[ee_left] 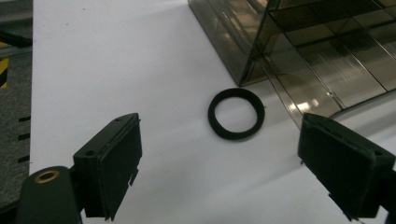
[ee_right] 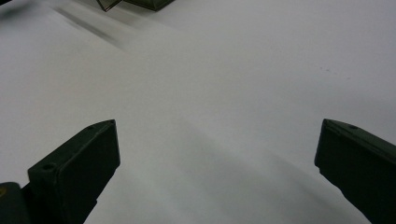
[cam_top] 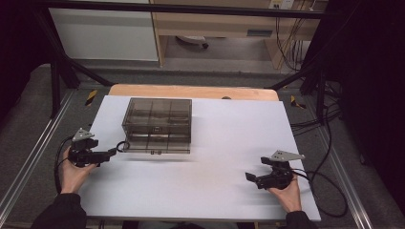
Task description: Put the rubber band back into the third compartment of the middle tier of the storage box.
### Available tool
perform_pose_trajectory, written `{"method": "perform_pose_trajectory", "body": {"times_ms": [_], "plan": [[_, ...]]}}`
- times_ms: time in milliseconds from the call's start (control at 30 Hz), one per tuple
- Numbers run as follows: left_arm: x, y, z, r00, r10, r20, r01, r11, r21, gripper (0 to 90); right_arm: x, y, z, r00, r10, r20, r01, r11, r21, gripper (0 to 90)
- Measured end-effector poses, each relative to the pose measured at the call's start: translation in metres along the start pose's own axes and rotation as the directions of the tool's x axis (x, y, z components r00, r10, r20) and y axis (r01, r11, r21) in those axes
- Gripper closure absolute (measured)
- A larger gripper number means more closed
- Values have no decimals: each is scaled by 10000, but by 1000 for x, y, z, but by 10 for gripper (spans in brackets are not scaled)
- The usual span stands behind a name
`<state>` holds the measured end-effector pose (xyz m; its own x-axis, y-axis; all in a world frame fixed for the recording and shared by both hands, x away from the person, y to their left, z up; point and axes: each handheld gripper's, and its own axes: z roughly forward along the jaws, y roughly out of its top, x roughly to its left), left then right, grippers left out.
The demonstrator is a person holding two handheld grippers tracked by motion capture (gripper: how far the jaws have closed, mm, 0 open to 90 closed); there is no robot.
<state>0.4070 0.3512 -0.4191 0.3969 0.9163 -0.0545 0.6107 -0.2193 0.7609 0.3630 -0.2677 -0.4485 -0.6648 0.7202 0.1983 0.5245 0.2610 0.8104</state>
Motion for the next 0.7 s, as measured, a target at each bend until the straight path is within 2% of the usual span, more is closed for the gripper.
{"method": "perform_pose_trajectory", "body": {"times_ms": [267,433,700], "plan": [[1,1,8,9997,-229,-130,230,9997,49,173,0,0,0,10000,-15,-2,15,10000,2,7],[1,2,15,9989,-291,-375,295,9995,97,200,0,0,1,10000,-46,-12,46,10000,2,7],[-2,2,24,9992,-219,-335,227,9995,233,264,0,0,1,10000,-18,-17,18,10000,-3,7]]}}
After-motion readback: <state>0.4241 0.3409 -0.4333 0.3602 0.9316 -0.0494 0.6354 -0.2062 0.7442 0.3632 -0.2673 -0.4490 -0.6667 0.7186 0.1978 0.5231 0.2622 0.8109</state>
